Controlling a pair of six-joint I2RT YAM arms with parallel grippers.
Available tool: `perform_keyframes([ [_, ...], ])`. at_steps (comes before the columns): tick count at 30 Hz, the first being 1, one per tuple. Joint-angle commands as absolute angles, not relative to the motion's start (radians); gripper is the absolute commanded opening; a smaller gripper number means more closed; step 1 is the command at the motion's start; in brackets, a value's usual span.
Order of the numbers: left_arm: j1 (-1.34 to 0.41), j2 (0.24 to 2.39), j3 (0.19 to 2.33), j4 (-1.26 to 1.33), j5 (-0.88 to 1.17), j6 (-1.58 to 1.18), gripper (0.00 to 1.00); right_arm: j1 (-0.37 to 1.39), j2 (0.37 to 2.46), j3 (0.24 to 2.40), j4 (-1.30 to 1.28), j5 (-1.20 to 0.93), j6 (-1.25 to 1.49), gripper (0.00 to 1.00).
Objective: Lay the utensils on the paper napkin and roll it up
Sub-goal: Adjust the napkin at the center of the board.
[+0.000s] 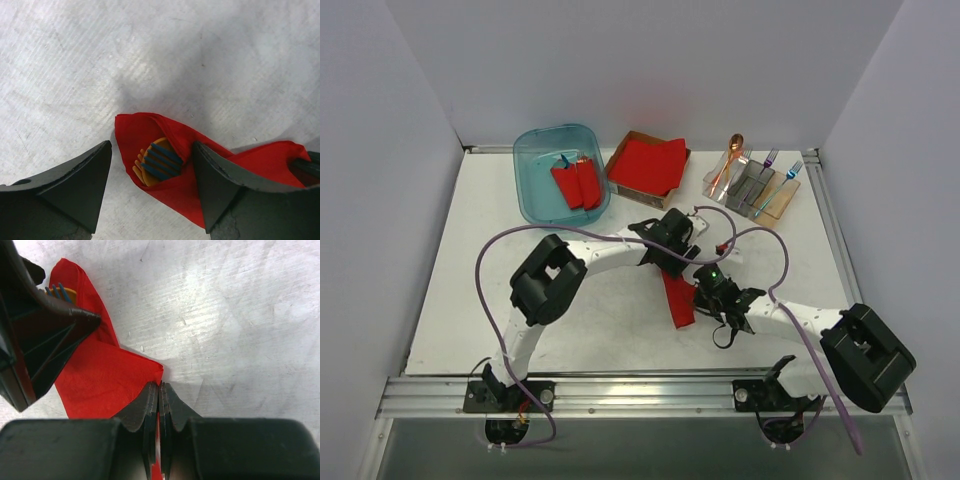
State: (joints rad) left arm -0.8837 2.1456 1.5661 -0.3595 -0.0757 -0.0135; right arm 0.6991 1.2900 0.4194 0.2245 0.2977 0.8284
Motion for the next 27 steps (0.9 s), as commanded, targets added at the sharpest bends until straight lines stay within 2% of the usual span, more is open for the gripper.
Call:
perform_keyframes([
  [1, -0.851, 2.175, 1.608, -0.439, -0.159, -0.070, 0.75, 0.695, 1.287, 0.446, 0.229, 0.322, 0.819, 0.00],
  [13, -0.818, 2.095, 1.641, -0.488, -0.284, -0.373, 0.76, 0.701, 1.281, 0.433, 0.245, 0.330, 0.841, 0.00],
  [21, -0.818, 2.049, 1.624, -0.440, -0.334, -0.454, 0.87, 0.724, 1.299, 0.434, 0.265, 0.341, 0.853, 0.00],
  [27, -0.813, 2.043, 1.692, -0.485, -0.337, -0.478, 0.90, 0.744, 1.307, 0.440, 0.273, 0.347, 0.856, 0.00],
])
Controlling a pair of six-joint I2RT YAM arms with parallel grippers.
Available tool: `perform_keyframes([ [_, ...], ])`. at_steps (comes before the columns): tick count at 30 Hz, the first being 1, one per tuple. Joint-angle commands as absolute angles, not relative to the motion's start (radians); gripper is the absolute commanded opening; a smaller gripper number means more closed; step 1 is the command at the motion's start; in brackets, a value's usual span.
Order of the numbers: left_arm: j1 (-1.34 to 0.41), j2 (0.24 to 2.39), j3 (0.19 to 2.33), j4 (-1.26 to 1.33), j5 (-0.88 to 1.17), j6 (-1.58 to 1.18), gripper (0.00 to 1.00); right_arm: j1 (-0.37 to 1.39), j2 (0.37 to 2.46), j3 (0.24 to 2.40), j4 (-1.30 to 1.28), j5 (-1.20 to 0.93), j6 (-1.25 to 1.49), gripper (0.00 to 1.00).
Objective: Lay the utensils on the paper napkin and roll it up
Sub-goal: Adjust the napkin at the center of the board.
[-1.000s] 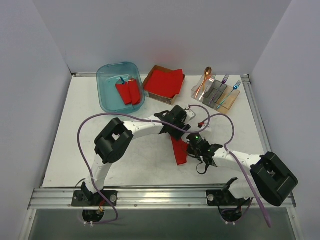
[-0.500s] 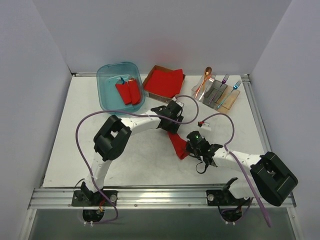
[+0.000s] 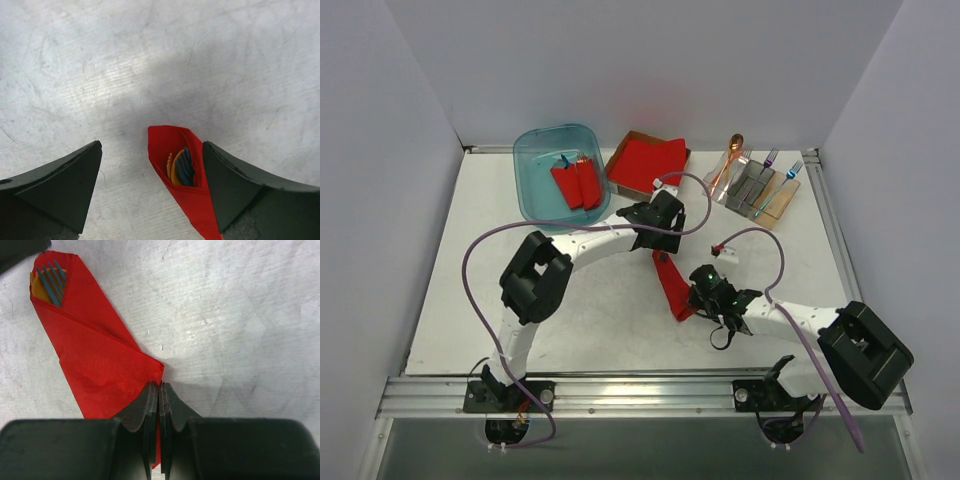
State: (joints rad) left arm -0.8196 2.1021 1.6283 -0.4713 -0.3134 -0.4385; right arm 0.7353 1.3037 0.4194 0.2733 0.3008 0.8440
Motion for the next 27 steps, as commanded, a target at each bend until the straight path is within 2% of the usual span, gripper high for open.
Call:
perform_keyframes([
  [1, -0.813, 2.036, 1.690, -0.489, -0.322, -0.489, 0.91, 0.745, 1.307, 0.440, 0.272, 0.347, 0.856, 0.00],
  [10, -0.821, 2.045, 1.624, -0.538, -0.250, -0.741, 0.89, 0.753, 1.308, 0.445, 0.278, 0.353, 0.858, 0.00],
  [27, -0.848, 2.114, 1.591, -0.519, -0.239, -0.810, 0.78, 0.759, 1.302, 0.449, 0.285, 0.350, 0.845, 0.00],
])
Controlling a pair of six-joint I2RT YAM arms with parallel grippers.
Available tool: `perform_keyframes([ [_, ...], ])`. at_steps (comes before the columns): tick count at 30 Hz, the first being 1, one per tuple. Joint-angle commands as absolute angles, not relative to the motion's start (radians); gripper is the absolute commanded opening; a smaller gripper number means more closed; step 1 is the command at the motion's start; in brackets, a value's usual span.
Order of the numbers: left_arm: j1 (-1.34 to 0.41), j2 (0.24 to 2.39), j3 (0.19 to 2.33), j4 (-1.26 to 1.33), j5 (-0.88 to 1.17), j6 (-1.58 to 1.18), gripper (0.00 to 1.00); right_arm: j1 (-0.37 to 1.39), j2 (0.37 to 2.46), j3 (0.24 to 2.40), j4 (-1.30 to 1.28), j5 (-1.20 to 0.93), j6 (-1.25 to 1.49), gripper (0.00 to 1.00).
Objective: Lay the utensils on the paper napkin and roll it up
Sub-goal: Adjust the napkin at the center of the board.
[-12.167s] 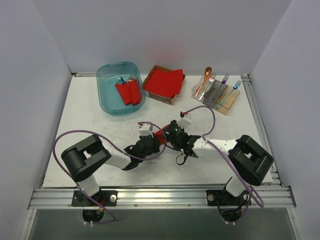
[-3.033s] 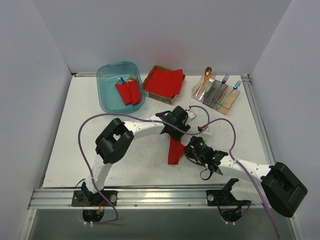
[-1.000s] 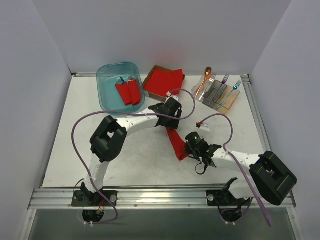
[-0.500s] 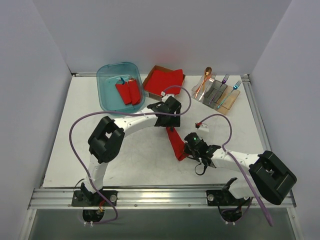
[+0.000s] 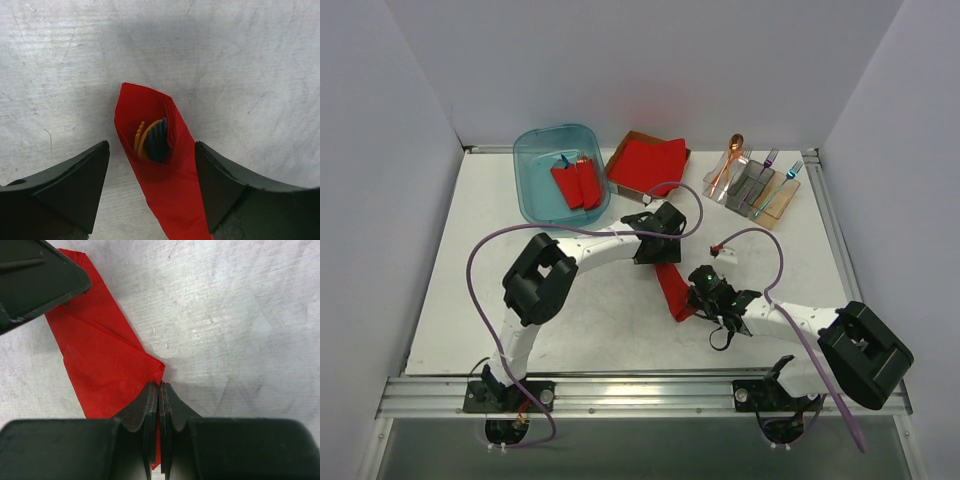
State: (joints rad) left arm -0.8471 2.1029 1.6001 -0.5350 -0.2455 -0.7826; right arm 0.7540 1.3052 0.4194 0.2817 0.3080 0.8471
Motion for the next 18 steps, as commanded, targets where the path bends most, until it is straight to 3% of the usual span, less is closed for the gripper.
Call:
perform_keyframes([
  [1, -0.848, 2.115, 1.589, -0.518, -0.244, -0.811, 0.77, 0.759, 1.302, 0.449, 0.284, 0.350, 0.844, 0.00],
  [7, -0.847, 2.152, 1.597, -0.506, -0.252, -0.816, 0.72, 0.761, 1.299, 0.442, 0.290, 0.347, 0.844, 0.00],
  [18, -0.845, 2.171, 1.600, -0.499, -0.253, -0.784, 0.46, 0.765, 1.270, 0.440, 0.278, 0.347, 0.845, 0.00],
])
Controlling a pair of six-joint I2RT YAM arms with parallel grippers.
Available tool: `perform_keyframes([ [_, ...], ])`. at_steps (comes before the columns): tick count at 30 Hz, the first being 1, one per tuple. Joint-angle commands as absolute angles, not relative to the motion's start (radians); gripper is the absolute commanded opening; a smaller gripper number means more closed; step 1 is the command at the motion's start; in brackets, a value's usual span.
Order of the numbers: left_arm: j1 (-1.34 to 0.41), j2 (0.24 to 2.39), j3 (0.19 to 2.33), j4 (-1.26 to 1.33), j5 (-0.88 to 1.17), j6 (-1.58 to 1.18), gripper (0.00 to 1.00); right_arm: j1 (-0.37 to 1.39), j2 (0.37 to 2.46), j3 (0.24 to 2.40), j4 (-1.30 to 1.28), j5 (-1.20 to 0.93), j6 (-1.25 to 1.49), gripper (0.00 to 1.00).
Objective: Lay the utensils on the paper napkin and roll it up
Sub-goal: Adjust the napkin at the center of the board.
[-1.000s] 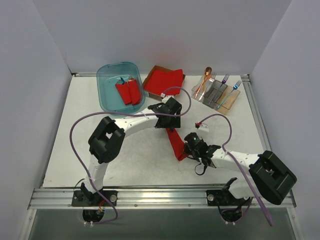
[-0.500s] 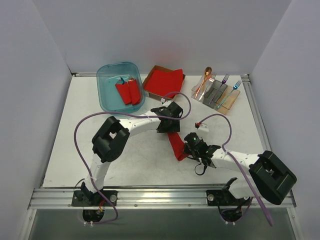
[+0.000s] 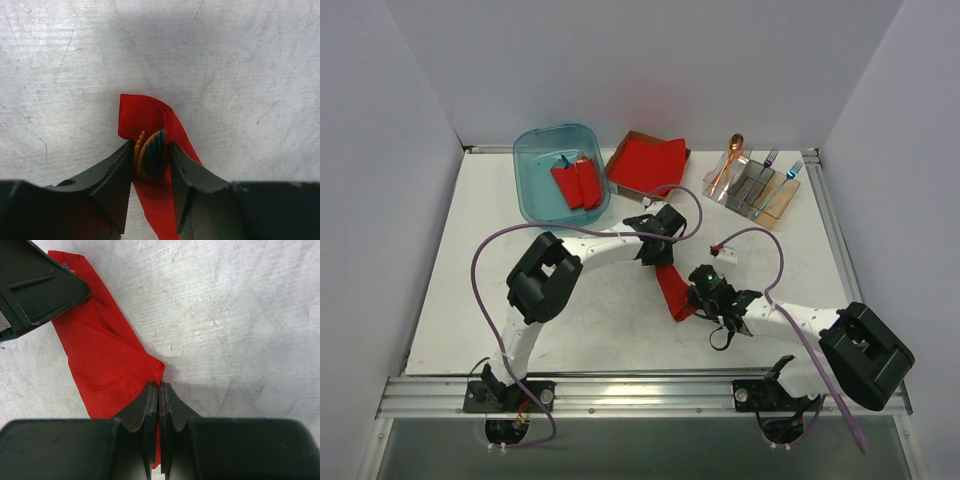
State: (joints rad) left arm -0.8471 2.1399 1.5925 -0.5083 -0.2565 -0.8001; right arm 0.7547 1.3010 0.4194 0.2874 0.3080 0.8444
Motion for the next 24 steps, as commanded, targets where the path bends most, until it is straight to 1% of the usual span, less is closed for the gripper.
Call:
perform_keyframes([
  [1, -0.845, 2.172, 1.600, -0.500, -0.253, -0.776, 0.41, 0.767, 1.270, 0.440, 0.278, 0.348, 0.850, 0.00],
  [3, -0.845, 2.178, 1.609, -0.499, -0.256, -0.743, 0.35, 0.775, 1.275, 0.440, 0.279, 0.348, 0.854, 0.00],
  [4, -0.845, 2.181, 1.615, -0.509, -0.259, -0.735, 0.34, 0.781, 1.273, 0.439, 0.281, 0.348, 0.862, 0.00],
  [8, -0.845, 2.194, 1.623, -0.499, -0.262, -0.666, 0.34, 0.804, 1.279, 0.443, 0.285, 0.357, 0.877, 0.00],
  [12, -0.844, 2.212, 1.627, -0.466, -0.249, -0.540, 0.35, 0.828, 1.292, 0.456, 0.287, 0.362, 0.888, 0.00],
  [16, -0.844, 2.223, 1.629, -0.418, -0.192, -0.404, 0.35, 0.845, 1.305, 0.465, 0.295, 0.364, 0.896, 0.00],
  [21, -0.842, 2.180, 1.549, -0.292, -0.098, -0.256, 0.38, 0.847, 1.318, 0.471, 0.307, 0.362, 0.882, 0.00],
  [24, -0.842, 2.152, 1.506, -0.247, -0.077, -0.212, 0.39, 0.848, 1.310, 0.480, 0.310, 0.362, 0.856, 0.00],
])
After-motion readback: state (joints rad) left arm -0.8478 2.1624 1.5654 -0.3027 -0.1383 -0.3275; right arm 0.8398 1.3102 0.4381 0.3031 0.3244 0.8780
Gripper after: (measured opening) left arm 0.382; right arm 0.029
